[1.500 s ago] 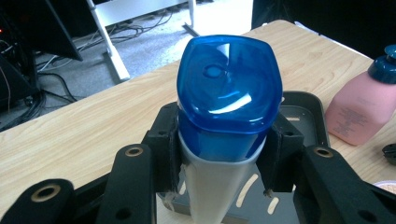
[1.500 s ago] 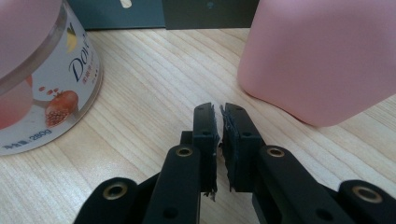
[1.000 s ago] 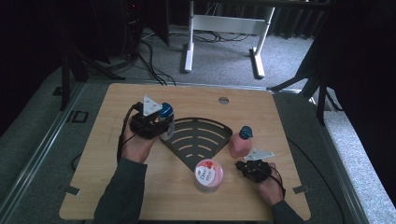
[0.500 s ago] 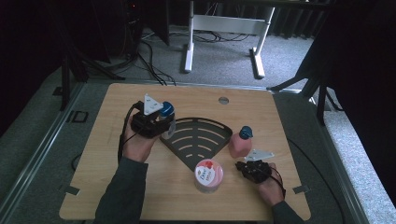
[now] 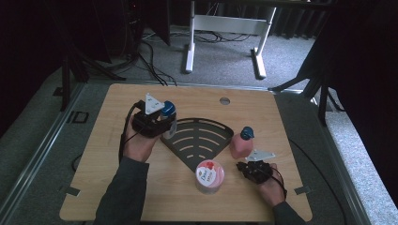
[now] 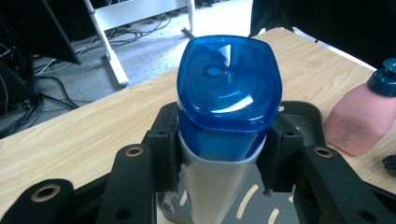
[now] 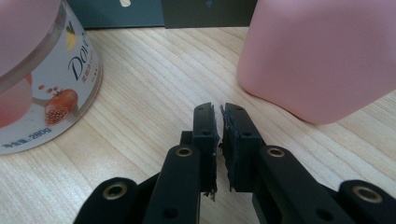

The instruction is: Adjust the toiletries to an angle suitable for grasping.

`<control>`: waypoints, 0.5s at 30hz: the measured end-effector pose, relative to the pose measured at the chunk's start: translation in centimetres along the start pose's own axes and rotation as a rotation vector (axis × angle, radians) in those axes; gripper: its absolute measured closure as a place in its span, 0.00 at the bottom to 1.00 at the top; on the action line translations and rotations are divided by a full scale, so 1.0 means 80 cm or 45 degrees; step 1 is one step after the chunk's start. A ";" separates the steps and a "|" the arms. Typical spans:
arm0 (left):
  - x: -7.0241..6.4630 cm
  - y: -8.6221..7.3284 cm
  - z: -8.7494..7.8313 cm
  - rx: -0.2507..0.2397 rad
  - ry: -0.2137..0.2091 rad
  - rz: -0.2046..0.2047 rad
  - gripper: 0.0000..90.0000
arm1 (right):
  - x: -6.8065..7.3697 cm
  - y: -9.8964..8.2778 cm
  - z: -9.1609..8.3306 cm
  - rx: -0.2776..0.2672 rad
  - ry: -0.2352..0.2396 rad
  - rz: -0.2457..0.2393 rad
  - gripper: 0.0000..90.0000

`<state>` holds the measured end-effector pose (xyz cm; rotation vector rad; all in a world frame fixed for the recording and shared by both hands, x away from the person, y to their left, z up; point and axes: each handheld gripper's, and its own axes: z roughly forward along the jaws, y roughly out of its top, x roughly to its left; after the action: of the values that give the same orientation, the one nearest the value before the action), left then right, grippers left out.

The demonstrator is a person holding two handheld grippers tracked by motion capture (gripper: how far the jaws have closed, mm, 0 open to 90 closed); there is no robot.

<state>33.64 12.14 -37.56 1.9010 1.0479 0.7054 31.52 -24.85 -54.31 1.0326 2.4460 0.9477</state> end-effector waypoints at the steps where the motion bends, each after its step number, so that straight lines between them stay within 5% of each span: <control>1: -0.001 0.001 0.000 -0.004 -0.001 -0.002 0.62 | -0.001 0.000 0.000 -0.001 -0.002 0.002 0.93; 15: 0.003 0.008 0.005 -0.005 0.008 -0.006 0.62 | 0.000 0.001 0.002 0.001 0.005 -0.004 0.93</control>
<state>34.35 12.02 -37.23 1.8932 1.0541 0.7106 31.66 -24.73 -54.34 1.0276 2.4503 0.9491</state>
